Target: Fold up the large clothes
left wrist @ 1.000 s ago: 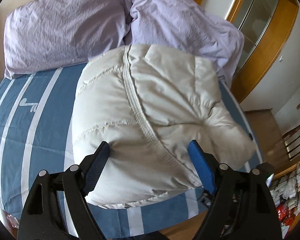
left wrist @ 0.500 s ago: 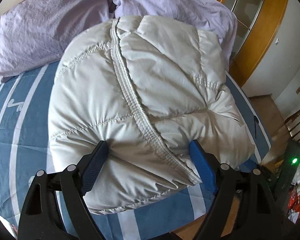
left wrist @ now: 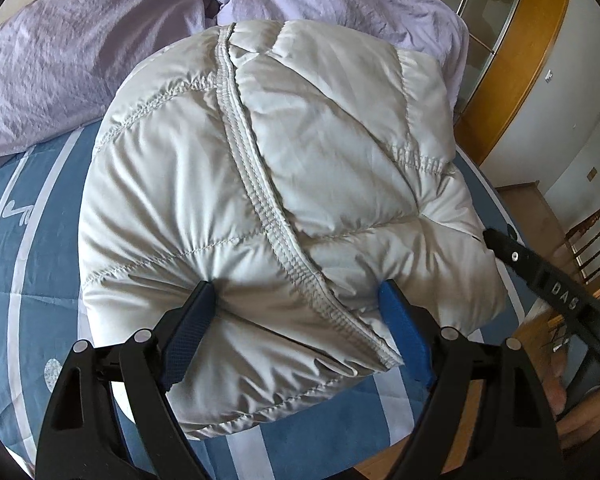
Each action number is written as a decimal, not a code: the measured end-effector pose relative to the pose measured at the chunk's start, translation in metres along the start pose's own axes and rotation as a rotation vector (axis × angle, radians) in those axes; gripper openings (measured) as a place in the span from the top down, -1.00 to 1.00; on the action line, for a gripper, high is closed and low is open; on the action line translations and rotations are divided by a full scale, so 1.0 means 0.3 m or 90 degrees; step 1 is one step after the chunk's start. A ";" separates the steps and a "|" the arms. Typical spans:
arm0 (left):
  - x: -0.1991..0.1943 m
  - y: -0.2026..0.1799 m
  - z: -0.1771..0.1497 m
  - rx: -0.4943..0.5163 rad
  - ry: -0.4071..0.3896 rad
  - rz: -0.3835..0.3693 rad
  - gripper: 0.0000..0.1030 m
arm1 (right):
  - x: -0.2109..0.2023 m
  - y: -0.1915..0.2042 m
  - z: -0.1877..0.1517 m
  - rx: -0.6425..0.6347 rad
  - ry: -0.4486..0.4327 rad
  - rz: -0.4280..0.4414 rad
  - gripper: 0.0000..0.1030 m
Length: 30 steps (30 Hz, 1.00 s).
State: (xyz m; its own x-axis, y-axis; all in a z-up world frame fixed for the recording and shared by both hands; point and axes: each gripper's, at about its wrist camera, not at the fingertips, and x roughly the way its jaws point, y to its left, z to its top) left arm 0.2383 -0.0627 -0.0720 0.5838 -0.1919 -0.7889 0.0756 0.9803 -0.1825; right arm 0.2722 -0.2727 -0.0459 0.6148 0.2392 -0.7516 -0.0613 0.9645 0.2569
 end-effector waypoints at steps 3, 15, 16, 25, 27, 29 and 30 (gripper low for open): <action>0.002 0.000 -0.003 0.005 -0.002 0.002 -0.62 | -0.005 0.052 0.017 -0.026 -0.011 0.032 0.76; 0.003 0.002 0.000 0.006 0.003 0.000 -0.62 | -0.036 0.180 0.057 -0.094 -0.045 0.080 0.88; 0.003 0.002 0.000 0.006 0.003 0.001 -0.62 | -0.034 0.187 0.058 -0.099 -0.043 0.082 0.88; 0.002 0.000 0.001 0.006 0.003 -0.001 -0.62 | 0.048 0.228 0.027 -0.133 0.012 0.057 0.88; 0.001 -0.002 0.001 0.009 0.001 -0.003 -0.62 | 0.070 0.225 0.014 -0.135 0.023 0.049 0.90; -0.001 -0.001 -0.001 0.012 -0.002 -0.003 -0.62 | 0.089 0.219 0.004 -0.134 0.031 0.043 0.91; -0.002 -0.002 -0.003 0.014 -0.003 -0.003 -0.62 | 0.095 0.217 -0.001 -0.133 0.034 0.042 0.91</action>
State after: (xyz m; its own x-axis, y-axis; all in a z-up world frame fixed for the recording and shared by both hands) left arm 0.2370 -0.0632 -0.0720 0.5878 -0.1958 -0.7850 0.0956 0.9803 -0.1729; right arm 0.2855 -0.2032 -0.0509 0.5619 0.3025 -0.7699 -0.2649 0.9475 0.1790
